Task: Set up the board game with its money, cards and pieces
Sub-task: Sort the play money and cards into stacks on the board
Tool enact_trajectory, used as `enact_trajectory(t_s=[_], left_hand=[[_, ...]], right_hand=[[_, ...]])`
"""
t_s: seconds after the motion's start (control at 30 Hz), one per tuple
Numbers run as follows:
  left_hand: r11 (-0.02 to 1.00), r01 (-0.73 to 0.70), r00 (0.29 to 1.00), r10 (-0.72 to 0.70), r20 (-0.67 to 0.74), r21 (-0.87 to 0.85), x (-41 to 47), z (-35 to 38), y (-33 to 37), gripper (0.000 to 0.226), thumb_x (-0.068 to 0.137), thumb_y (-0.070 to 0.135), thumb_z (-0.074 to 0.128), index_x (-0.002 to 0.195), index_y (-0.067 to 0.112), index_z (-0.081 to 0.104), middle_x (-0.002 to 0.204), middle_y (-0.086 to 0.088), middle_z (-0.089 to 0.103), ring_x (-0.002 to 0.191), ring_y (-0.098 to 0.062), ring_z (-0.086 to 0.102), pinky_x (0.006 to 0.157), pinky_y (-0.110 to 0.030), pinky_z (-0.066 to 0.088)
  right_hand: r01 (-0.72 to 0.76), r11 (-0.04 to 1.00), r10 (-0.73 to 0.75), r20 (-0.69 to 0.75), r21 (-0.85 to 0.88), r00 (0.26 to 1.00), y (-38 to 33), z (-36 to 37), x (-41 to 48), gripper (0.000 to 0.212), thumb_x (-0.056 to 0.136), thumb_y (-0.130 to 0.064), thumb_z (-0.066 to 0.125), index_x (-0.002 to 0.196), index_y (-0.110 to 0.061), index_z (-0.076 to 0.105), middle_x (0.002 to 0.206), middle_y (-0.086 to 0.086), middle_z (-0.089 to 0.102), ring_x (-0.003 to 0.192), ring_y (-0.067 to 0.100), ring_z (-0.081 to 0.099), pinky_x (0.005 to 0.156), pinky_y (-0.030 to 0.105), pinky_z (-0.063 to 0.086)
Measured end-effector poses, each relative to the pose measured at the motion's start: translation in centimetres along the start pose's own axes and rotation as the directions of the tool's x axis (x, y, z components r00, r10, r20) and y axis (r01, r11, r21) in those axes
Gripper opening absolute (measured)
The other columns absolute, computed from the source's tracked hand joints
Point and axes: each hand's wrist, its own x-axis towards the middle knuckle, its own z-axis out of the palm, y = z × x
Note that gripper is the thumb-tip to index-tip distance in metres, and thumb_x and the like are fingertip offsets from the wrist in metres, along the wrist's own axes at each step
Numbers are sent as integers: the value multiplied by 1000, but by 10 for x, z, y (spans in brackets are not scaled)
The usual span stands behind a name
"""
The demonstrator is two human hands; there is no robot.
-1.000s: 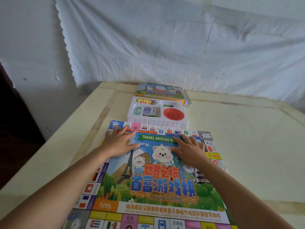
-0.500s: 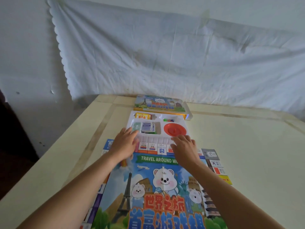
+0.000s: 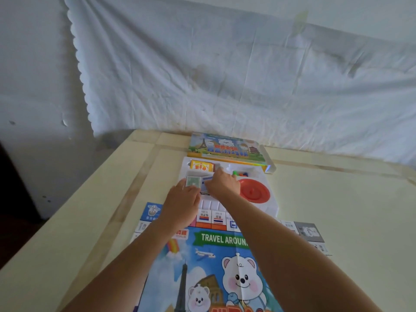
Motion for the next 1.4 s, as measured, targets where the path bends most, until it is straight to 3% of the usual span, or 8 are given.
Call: enact_trajectory(t_s=[0.23,0.5,0.9,1.1,1.23,1.3,1.33,1.4], left_hand=[[1000,-24,1000,24,-16,5,1,1,-2,36,103,27,27,125,19,55,139,2,52,139,-20,30,115,-37,25],[1000,-8,1000,8,17,8,0,-2,0,38,103,25,27,129,18,53,143,0,48,143,-23,24,116,-40,23],[1000,0,1000,-1,27,31,-3,-6,4,35,103,25,27,128,18,51,144,1,46,143,-21,23,116,-40,23],[1000,2,998,-4,60,31,-5,-9,4,33,103,23,27,120,14,54,140,-3,50,143,-24,24,116,-43,22],[971,-22,974,-33,-222,-240,-2,-16,7,27,102,20,30,106,8,54,108,-6,58,113,-24,51,101,-40,38],[699,52,936,-283,-209,-713,0,-30,16,36,101,30,38,126,8,54,121,-4,60,112,-19,55,100,-38,43],[365,73,932,-356,-66,-928,1,-37,20,38,99,32,43,126,9,55,121,-8,62,111,-21,57,99,-38,45],[-374,69,932,-308,194,-925,3,-49,24,26,98,21,47,115,5,58,109,-19,65,106,-29,60,97,-40,46]], right_hand=[[-76,991,86,-91,113,992,-13,11,4,49,88,-16,49,135,-9,36,125,14,56,120,33,46,98,42,39],[-190,829,219,7,526,976,-3,-10,1,19,89,-3,43,75,-12,51,97,13,67,91,30,66,81,41,56],[-184,851,173,69,491,983,-5,-10,2,5,91,-7,44,93,-9,49,86,8,59,90,27,64,80,38,56],[-294,549,241,189,782,952,11,-38,3,26,88,1,51,69,-13,41,82,8,49,75,21,51,61,28,46],[-360,201,208,319,911,925,4,-54,-2,14,82,9,60,88,-4,59,84,11,62,76,22,62,60,26,50],[-351,150,43,349,924,936,-8,-55,-8,18,80,13,59,91,-1,63,89,15,65,80,26,65,66,29,54],[-333,176,-55,347,926,936,-16,-55,-14,19,80,14,58,94,2,63,89,15,65,80,25,65,70,30,55],[-244,320,-205,318,915,926,-31,-49,-22,21,78,16,59,96,8,65,86,16,65,78,25,64,72,31,56]])
